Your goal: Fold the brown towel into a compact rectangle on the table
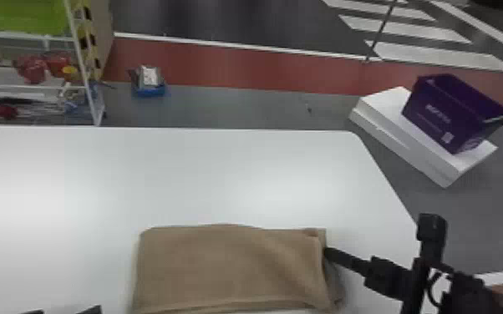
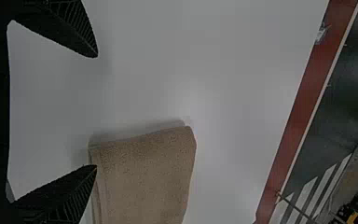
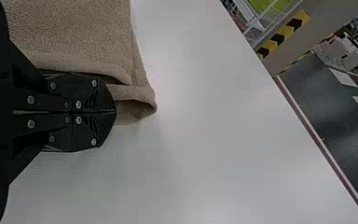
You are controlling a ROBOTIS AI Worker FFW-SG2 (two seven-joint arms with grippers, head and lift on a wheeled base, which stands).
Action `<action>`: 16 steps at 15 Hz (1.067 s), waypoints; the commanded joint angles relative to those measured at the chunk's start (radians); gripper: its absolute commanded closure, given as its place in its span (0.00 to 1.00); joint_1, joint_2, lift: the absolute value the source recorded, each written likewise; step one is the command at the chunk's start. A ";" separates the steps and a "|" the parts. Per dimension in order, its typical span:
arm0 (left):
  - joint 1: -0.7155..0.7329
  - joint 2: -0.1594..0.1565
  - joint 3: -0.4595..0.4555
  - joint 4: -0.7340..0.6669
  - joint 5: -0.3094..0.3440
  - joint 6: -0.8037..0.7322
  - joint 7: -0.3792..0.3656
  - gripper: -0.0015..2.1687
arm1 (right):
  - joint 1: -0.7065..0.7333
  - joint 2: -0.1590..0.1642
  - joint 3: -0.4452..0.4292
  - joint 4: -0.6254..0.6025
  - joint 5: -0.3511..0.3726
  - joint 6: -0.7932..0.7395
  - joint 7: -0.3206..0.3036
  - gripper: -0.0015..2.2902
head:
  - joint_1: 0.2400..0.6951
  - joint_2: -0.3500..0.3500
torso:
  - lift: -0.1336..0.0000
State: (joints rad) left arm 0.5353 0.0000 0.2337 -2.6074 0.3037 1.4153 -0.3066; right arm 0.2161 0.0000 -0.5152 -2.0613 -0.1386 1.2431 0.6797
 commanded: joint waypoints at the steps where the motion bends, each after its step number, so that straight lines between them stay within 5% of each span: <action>1: 0.000 -0.003 0.002 0.007 0.002 -0.017 0.000 0.02 | -0.001 0.001 0.043 -0.008 -0.009 0.020 -0.003 0.83 | 1.00 0.20 | 0.08; 5: 0.000 -0.003 0.002 0.017 0.002 -0.032 0.000 0.02 | -0.001 0.001 0.112 -0.031 -0.006 0.039 -0.017 0.83 | 1.00 0.29 | 0.08; 8: 0.002 -0.003 0.010 0.020 0.003 -0.038 -0.002 0.02 | 0.020 0.001 0.086 -0.066 -0.024 0.054 -0.017 0.81 | 1.00 0.35 | 0.08; 9: 0.002 -0.003 0.016 0.023 0.011 -0.045 -0.005 0.02 | 0.034 0.001 0.054 -0.100 -0.044 0.054 -0.017 0.64 | 1.00 0.35 | 0.08; 11: 0.002 -0.003 0.016 0.038 0.020 -0.084 -0.011 0.02 | 0.060 0.001 -0.002 -0.171 -0.082 0.066 -0.008 0.09 | 1.00 0.33 | 0.08; 12: -0.003 -0.003 0.009 0.041 0.020 -0.088 -0.011 0.02 | 0.080 0.001 -0.009 -0.209 -0.088 0.078 -0.003 0.03 | 1.00 0.30 | 0.08; 16: -0.009 -0.003 -0.010 0.050 0.012 -0.088 -0.008 0.02 | 0.108 0.001 0.034 -0.255 -0.116 0.112 0.003 0.04 | 1.00 0.27 | 0.08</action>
State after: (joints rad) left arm 0.5268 0.0000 0.2306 -2.5593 0.3206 1.3279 -0.3151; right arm 0.3210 0.0000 -0.5106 -2.3117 -0.2506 1.3494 0.6822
